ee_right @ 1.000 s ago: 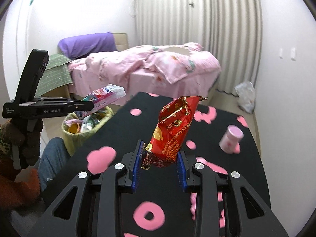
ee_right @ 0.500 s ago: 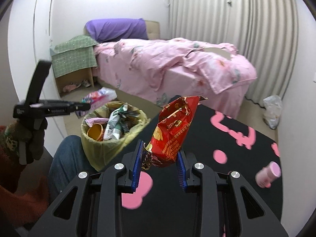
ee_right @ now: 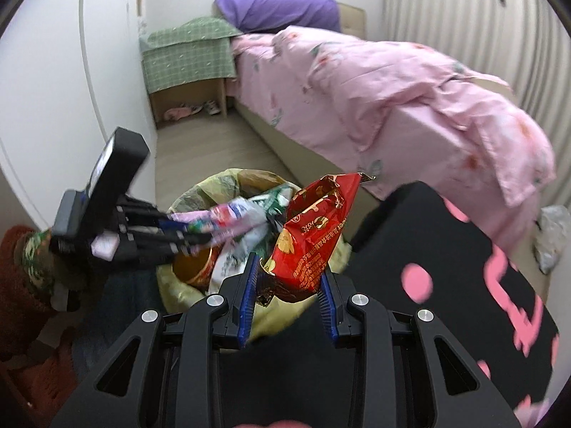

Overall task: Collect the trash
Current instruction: 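Carry the tissue pack and chips bag over the yellow bin, then open both grippers to drop the items into the bin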

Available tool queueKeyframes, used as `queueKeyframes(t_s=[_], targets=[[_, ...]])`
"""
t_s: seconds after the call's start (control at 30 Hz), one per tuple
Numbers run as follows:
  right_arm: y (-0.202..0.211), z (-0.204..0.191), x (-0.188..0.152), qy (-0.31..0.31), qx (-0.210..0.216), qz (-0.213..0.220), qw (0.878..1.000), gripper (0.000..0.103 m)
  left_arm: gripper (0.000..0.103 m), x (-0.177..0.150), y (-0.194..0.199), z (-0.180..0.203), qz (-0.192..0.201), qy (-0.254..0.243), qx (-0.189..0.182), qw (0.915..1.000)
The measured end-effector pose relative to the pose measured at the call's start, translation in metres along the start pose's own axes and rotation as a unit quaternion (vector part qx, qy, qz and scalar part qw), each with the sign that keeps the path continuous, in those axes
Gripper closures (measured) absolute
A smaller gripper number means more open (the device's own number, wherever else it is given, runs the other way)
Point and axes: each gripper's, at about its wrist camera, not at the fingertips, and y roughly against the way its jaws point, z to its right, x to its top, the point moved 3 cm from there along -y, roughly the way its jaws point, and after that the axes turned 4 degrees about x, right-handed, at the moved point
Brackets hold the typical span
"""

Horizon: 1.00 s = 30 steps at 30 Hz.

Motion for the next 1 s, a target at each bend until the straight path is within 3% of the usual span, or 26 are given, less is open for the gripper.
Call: queueKeyframes(t_s=[0.23, 0.4, 0.83, 1.0], targets=[[-0.074, 0.006, 0.01, 0.006, 0.038, -0.053, 0.998, 0.073, 0.089, -0.009, 0.002, -0.013, 0.0, 0.028, -0.013, 0.9995], [-0.101, 0.003, 0.002, -0.003, 0.056, -0.09, 0.994, 0.073, 0.089, -0.011, 0.002, -0.022, 0.0, 0.049, -0.018, 0.9986], [-0.104, 0.008, -0.013, -0.034, 0.059, -0.107, 0.992, 0.073, 0.089, -0.005, 0.008, -0.023, 0.018, 0.077, -0.036, 0.9962], [-0.097, 0.004, -0.01, -0.024, 0.049, -0.085, 0.995, 0.073, 0.089, -0.003, 0.01, -0.024, 0.019, 0.076, -0.027, 0.9965]])
